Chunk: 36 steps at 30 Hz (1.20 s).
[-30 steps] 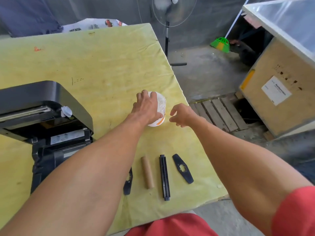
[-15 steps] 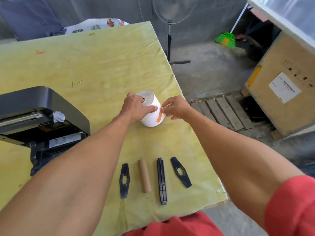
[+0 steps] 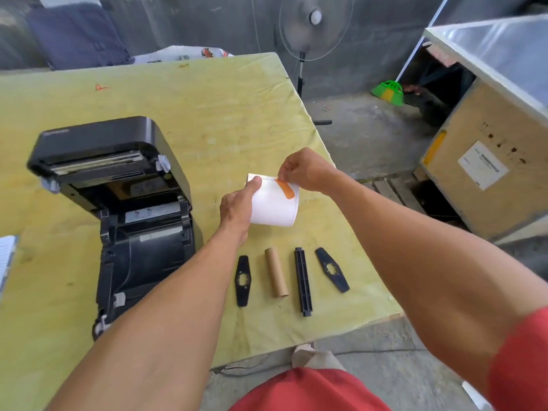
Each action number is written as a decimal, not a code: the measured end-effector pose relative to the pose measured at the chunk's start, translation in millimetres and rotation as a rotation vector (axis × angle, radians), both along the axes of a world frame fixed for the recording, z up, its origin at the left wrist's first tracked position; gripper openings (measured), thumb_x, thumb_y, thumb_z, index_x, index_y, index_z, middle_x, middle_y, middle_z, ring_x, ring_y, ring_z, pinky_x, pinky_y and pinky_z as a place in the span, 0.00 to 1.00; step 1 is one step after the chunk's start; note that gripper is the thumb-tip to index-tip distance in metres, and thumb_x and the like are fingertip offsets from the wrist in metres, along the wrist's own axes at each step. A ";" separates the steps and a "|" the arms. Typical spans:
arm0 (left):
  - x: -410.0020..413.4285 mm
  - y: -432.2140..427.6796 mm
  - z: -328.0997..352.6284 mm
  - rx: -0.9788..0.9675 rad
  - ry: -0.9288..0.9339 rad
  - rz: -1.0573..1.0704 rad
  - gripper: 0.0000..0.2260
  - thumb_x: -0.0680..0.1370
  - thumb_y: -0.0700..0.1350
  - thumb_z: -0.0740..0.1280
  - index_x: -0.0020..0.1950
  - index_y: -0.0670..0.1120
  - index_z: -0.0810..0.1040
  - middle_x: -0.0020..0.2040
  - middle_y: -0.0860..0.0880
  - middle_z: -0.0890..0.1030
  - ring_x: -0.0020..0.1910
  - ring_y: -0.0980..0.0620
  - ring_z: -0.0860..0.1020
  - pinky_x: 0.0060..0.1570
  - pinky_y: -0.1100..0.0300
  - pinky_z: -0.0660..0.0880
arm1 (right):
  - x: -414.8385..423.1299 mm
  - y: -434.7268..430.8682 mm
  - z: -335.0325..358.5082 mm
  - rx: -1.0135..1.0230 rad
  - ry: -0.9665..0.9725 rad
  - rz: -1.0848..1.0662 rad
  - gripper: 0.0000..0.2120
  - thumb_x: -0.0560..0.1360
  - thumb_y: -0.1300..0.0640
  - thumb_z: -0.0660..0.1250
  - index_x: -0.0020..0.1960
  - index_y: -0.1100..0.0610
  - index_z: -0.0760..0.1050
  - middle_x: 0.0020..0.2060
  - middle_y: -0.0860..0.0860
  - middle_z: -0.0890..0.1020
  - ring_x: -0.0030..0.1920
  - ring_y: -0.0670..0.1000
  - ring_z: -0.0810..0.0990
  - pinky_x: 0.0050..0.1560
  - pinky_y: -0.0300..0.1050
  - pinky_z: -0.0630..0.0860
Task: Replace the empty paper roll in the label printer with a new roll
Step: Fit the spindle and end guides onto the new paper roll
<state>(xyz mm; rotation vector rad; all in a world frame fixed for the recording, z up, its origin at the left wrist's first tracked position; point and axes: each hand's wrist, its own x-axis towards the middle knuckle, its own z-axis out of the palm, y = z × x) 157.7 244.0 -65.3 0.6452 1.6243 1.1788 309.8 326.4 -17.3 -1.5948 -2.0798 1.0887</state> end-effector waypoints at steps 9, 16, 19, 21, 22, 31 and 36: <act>-14.6 -42.2 7.6 0.074 -0.115 0.037 0.17 0.65 0.60 0.73 0.39 0.47 0.80 0.49 0.43 0.81 0.49 0.41 0.80 0.47 0.50 0.77 | -22.0 -42.9 23.2 0.116 -0.081 0.113 0.09 0.76 0.64 0.64 0.45 0.57 0.82 0.41 0.48 0.82 0.45 0.50 0.78 0.38 0.38 0.72; -30.5 -37.4 10.6 0.073 -0.130 0.091 0.14 0.72 0.58 0.73 0.42 0.47 0.79 0.49 0.44 0.81 0.47 0.43 0.81 0.46 0.51 0.79 | -29.8 -50.8 39.6 0.144 -0.112 0.130 0.10 0.78 0.63 0.61 0.43 0.55 0.79 0.43 0.49 0.81 0.43 0.51 0.76 0.37 0.39 0.72; -35.0 -33.5 10.5 0.064 -0.157 0.121 0.14 0.72 0.57 0.73 0.42 0.47 0.78 0.47 0.45 0.82 0.43 0.44 0.82 0.44 0.53 0.79 | -23.1 -52.3 44.8 0.132 -0.090 0.137 0.08 0.78 0.62 0.64 0.45 0.56 0.80 0.39 0.47 0.79 0.39 0.48 0.74 0.35 0.37 0.70; -36.5 -31.3 9.4 0.056 -0.168 0.133 0.14 0.72 0.57 0.74 0.43 0.47 0.78 0.45 0.45 0.82 0.41 0.45 0.82 0.43 0.54 0.79 | -15.8 -53.7 46.8 0.104 -0.089 0.150 0.07 0.78 0.61 0.66 0.45 0.56 0.81 0.36 0.45 0.76 0.37 0.48 0.71 0.34 0.37 0.70; -36.3 -30.2 8.4 0.053 -0.175 0.139 0.14 0.72 0.57 0.74 0.43 0.47 0.78 0.45 0.45 0.82 0.41 0.45 0.82 0.43 0.53 0.79 | -12.3 -54.7 47.3 0.088 -0.096 0.158 0.06 0.78 0.61 0.66 0.45 0.55 0.81 0.36 0.46 0.76 0.36 0.48 0.71 0.34 0.36 0.71; -25.0 -18.6 -7.7 0.017 -0.208 0.173 0.15 0.72 0.57 0.74 0.43 0.47 0.76 0.44 0.46 0.81 0.40 0.45 0.81 0.43 0.53 0.79 | 11.9 -51.2 43.8 -0.212 -0.230 0.181 0.09 0.74 0.63 0.63 0.42 0.54 0.80 0.46 0.53 0.80 0.48 0.50 0.77 0.42 0.41 0.78; -20.6 -8.2 -17.8 0.001 -0.220 0.191 0.14 0.73 0.56 0.73 0.44 0.47 0.75 0.44 0.47 0.80 0.40 0.47 0.81 0.47 0.50 0.80 | 32.3 -34.1 35.4 -0.251 -0.038 0.020 0.06 0.74 0.62 0.67 0.44 0.58 0.83 0.43 0.52 0.83 0.44 0.47 0.82 0.36 0.40 0.79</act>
